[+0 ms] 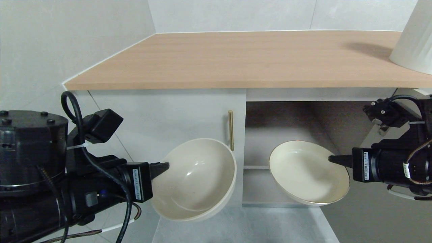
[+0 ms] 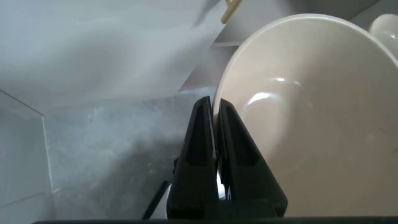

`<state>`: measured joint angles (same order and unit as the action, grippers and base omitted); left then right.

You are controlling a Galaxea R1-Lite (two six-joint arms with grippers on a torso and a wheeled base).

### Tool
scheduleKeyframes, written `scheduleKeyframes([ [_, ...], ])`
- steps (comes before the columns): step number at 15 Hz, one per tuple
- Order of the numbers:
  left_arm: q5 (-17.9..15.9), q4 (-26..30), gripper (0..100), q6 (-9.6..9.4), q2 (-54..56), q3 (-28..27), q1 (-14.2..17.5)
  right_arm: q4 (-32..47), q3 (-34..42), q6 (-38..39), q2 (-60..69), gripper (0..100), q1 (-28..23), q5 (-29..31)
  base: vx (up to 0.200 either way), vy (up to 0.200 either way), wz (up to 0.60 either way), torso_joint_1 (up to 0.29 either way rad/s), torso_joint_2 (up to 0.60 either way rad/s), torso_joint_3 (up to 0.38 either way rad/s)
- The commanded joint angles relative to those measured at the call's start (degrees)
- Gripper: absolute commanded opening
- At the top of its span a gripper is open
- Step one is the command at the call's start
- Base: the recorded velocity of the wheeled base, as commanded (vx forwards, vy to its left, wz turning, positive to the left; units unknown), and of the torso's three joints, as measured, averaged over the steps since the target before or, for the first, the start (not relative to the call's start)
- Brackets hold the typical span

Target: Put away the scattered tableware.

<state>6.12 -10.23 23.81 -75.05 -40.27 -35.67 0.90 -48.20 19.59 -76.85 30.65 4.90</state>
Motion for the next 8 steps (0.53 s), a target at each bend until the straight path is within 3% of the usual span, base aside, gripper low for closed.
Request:
scheduleKeyframes([
  [1,0.03,-0.06,0,0.01,-0.10,0.01,-0.01,-0.11,0.21,-0.08,-0.58,0,0.03,0.02,0.000,0.000,0.00,-0.046,0.16,0.046],
  [8,0.03,-0.06,0,0.01,-0.54,0.01,-0.01,-3.89,0.30,0.01,-7.53,0,0.03,0.46,0.000,0.000,0.00,-0.007,0.02,0.012],
])
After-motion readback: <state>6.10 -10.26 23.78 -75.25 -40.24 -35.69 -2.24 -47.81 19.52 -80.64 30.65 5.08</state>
